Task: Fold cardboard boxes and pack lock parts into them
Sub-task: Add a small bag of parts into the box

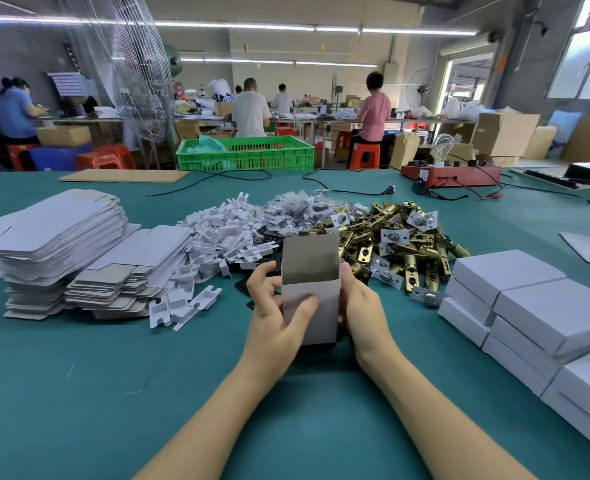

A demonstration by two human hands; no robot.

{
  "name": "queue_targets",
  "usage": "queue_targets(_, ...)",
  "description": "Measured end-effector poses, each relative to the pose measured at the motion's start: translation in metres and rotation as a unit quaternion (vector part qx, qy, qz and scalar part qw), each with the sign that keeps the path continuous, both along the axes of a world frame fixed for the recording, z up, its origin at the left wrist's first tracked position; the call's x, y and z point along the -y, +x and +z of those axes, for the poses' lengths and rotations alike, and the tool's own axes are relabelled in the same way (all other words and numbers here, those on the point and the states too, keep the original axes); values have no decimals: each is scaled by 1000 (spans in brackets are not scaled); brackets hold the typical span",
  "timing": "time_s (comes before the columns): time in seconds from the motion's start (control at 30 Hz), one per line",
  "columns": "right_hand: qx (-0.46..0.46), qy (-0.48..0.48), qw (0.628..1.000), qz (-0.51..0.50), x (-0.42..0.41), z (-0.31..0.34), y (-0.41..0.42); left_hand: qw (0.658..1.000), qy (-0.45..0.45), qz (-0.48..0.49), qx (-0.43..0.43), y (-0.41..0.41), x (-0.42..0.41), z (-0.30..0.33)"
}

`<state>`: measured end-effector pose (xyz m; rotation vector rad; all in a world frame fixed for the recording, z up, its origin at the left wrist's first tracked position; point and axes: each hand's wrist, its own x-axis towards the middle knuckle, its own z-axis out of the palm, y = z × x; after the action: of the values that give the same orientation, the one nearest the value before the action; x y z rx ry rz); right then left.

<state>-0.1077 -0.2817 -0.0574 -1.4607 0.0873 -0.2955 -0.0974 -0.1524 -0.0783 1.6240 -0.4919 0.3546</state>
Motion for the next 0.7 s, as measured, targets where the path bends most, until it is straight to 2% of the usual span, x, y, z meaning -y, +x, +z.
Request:
queue_targets(0.13, 8, 5, 1000, 29, -1, 2, 1, 999, 27, -6, 44, -2, 0, -1)
queue_targets(0.37, 20, 3, 999, 41, 1, 1, 3, 999, 48, 3, 23, 2, -2, -2)
queue_targets(0.6, -31, -34, 997, 54, 12, -1, 10, 994, 26, -35, -97, 11, -8, 2)
queue_targets(0.7, -51, -50, 997, 2, 23, 4, 21, 992, 12, -45, -121, 10, -8, 5)
